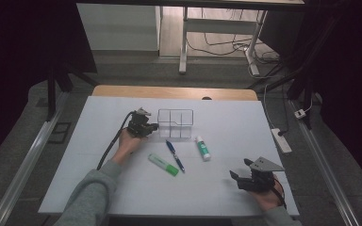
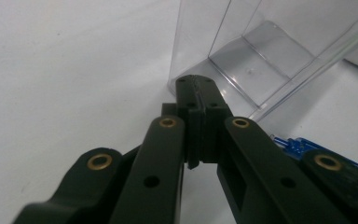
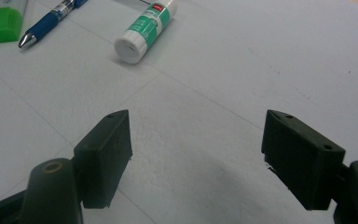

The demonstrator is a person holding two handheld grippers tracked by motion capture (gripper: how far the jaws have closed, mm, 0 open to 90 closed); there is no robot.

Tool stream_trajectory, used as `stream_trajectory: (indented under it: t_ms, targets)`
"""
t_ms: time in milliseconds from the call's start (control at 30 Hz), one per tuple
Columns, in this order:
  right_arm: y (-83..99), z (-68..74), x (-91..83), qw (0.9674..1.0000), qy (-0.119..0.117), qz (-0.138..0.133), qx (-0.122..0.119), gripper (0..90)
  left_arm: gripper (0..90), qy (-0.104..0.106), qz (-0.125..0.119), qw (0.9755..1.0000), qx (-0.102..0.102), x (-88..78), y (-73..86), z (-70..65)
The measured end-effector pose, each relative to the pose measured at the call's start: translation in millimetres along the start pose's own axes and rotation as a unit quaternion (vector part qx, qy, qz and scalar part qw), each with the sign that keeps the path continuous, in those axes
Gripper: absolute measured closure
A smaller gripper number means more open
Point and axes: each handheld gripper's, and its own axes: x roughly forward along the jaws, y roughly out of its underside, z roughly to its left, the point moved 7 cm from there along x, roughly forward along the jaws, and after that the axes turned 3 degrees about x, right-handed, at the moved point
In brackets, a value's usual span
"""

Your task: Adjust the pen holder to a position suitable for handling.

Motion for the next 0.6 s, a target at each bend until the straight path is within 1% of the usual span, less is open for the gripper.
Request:
stream_trajectory:
  t_ms: [367,600]
  targets:
    - [-0.1,0.0,-0.3,1.0000,0.001,-0.001,0.000,23.8,88.8,0.007,0.002,0.9999,0.009,5.5,-4.7,-7.5]
    - [0.1,-0.1,-0.3,1.0000,0.001,-0.001,0.001,23.9,88.7,0.012,-0.001,0.9999,0.010,8.3,-6.8,-10.3]
